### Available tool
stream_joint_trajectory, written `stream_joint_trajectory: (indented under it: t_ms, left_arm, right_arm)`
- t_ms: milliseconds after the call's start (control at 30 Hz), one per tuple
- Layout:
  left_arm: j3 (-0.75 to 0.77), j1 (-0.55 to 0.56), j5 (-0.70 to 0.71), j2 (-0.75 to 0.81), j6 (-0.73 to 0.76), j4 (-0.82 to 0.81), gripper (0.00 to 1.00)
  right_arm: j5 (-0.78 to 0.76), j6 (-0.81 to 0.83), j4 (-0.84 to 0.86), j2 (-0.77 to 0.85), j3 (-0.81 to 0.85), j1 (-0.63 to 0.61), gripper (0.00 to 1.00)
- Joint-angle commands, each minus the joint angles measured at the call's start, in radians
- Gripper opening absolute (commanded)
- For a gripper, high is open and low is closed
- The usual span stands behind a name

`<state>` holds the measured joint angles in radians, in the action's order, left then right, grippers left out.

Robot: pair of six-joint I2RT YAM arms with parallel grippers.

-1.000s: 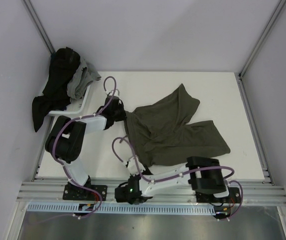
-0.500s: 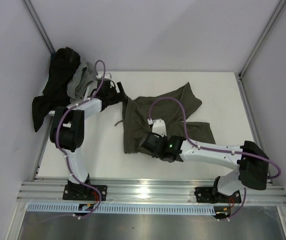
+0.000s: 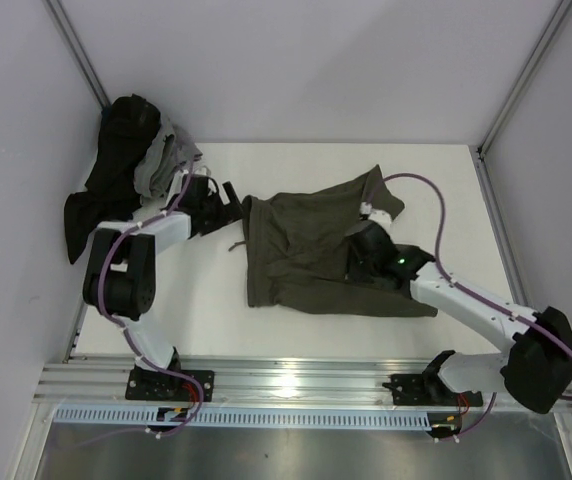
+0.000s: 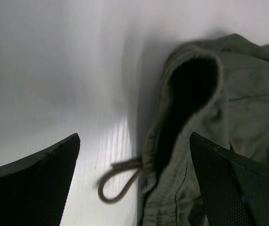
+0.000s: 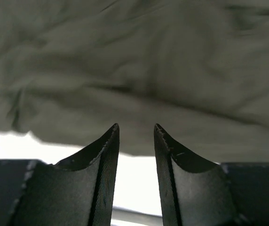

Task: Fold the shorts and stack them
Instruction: Flatten the shorts out, then fold the shorts

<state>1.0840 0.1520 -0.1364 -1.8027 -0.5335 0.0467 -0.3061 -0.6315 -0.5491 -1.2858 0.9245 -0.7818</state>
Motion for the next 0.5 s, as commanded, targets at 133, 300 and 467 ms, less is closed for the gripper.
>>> stream_joint_trajectory:
  t_ms: [133,300,467]
  left_arm:
    - [-0.245,0.009,-0.034,0.351,-0.15,0.008,0.99]
    - [-0.381,0.081,-0.009,0.541,-0.232,0.087,0.99]
    - [-0.496,0.185,0.003,0.675,-0.344,0.157,0.99]
  right_arm:
    - [0.185,-0.072,-0.038,0.167,-0.16,0.327,0.5]
    - [0.185,-0.161,-0.097,0.319,-0.252,0.478,0.66]
    - [0.197,-0.221,-0.179,0.382,-0.3,0.643,0.7]
